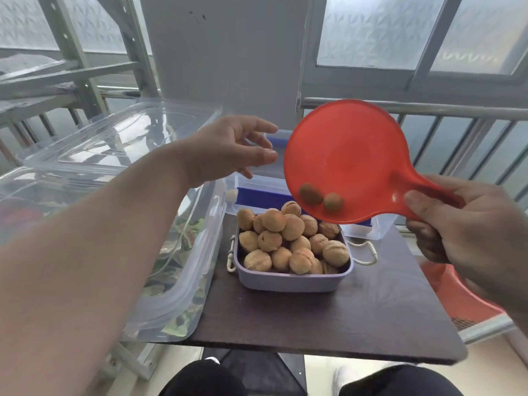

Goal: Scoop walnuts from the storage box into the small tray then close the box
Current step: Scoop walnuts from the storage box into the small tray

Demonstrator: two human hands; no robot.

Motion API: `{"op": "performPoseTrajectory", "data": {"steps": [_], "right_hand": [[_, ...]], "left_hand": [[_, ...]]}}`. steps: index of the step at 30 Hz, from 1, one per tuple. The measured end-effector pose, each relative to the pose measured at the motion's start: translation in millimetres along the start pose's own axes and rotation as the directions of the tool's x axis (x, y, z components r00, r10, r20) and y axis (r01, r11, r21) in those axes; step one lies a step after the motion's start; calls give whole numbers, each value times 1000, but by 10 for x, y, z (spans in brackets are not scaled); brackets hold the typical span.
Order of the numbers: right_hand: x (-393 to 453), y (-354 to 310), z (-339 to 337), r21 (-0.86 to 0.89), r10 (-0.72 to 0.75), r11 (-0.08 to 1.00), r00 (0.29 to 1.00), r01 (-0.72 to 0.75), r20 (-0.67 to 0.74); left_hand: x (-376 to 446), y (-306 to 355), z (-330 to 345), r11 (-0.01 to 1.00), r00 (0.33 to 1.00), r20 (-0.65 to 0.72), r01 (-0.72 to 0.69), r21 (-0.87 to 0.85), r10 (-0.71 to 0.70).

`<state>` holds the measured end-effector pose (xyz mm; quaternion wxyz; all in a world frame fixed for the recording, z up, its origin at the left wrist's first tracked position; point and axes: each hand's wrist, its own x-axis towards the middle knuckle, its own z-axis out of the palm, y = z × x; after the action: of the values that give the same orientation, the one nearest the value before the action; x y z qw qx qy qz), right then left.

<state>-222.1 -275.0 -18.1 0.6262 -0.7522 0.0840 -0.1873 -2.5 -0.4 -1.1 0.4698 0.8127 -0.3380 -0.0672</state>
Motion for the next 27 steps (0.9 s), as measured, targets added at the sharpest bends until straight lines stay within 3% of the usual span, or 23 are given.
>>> {"op": "performPoseTrajectory", "data": {"steps": [6,9,13,16,23,27], "right_hand": [[-295,31,60,-43,-64,997,997,62,-38],[-435,30,107,-165,-171,973,984,160,-55],[-561,144,65,-567,-409,749,912,343,11],[-617,126,102,-652,-489,632,868,418,83],[-577,54,122,-642,-487,654,872,400,48],[-524,24,121,-615,-477,704,878,355,-40]], "left_hand": [[-15,21,6,1000,999,33,6,-13,-6],[-22,29,18,1000,999,39,3,-22,-2],[-32,36,22,1000,999,45,-3,-30,5],[-33,31,17,1000,999,52,-4,-23,5],[-41,39,14,1000,999,45,-4,-17,4],[-32,27,0,1000,1000,25,4,5,-4]]}}
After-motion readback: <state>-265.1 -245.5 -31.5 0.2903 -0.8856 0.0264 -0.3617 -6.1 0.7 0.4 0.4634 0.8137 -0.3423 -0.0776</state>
